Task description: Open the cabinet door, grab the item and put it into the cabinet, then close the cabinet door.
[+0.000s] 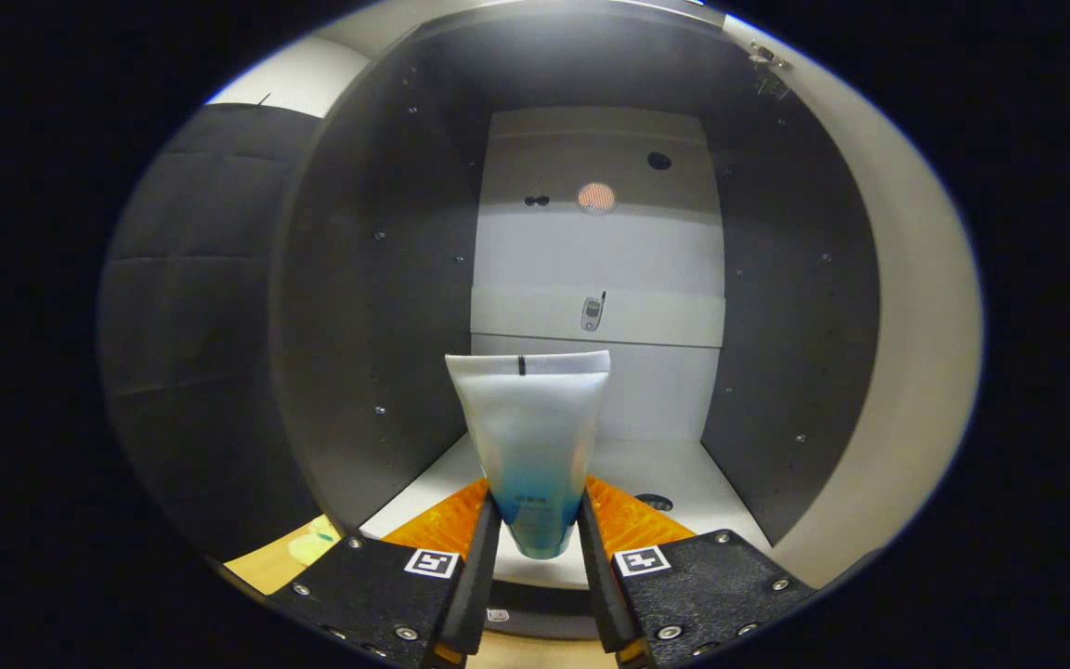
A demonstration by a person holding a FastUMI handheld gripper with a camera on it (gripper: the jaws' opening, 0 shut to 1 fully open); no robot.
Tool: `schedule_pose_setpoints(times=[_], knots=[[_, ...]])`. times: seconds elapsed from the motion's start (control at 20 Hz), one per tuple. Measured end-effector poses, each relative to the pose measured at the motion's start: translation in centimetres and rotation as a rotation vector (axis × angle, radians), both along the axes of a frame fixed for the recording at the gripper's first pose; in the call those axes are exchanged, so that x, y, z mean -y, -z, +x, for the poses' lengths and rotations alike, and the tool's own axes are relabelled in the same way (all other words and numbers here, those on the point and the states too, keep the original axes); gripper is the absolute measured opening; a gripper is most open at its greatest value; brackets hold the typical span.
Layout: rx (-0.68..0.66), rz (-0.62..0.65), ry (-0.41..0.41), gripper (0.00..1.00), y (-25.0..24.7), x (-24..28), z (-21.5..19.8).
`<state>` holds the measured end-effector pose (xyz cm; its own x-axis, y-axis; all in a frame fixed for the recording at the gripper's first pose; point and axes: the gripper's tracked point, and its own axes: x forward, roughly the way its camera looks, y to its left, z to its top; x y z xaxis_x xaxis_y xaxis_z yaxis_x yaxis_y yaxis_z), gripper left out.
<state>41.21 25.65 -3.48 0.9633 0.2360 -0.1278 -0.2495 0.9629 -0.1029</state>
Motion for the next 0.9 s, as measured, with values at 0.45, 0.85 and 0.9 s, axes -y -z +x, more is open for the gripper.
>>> schedule_pose_setpoints(times=[0.45,0.85,0.9], knots=[[-0.108,0.049,0.007,0.47,5.8,0.7,4.9],[-0.121,0.059,-0.021,0.91,5.9,-0.4,3.3],[-0.115,0.047,-0.013,0.93,5.8,-0.2,3.0]])
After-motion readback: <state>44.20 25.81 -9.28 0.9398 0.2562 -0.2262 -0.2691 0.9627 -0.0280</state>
